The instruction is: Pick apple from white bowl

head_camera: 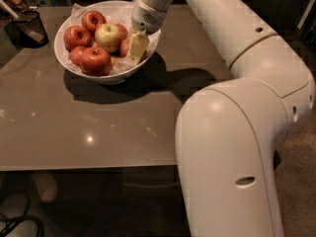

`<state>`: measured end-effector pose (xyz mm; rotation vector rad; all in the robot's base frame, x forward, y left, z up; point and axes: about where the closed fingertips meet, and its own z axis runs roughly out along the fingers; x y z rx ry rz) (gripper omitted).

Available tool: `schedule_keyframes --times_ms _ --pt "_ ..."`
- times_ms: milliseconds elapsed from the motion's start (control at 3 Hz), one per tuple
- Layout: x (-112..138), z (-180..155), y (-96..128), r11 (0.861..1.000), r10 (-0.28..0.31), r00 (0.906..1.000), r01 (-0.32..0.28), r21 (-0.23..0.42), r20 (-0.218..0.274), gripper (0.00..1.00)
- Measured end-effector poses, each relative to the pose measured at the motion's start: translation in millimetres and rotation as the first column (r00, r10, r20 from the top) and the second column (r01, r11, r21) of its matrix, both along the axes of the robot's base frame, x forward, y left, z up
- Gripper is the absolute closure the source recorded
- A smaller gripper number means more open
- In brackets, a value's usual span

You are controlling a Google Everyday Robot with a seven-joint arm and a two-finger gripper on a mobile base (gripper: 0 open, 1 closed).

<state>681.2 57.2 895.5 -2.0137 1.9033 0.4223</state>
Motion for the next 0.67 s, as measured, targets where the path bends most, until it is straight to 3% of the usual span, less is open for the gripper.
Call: schedule_keyframes --times_ms 333,667 --pt "0.0 0.0 0.0 1.0 0.0 1.0 0.0 0.0 0.0 0.87" --pt "0.0 0.0 0.0 1.0 0.0 1.0 0.0 0.0 0.0 1.0"
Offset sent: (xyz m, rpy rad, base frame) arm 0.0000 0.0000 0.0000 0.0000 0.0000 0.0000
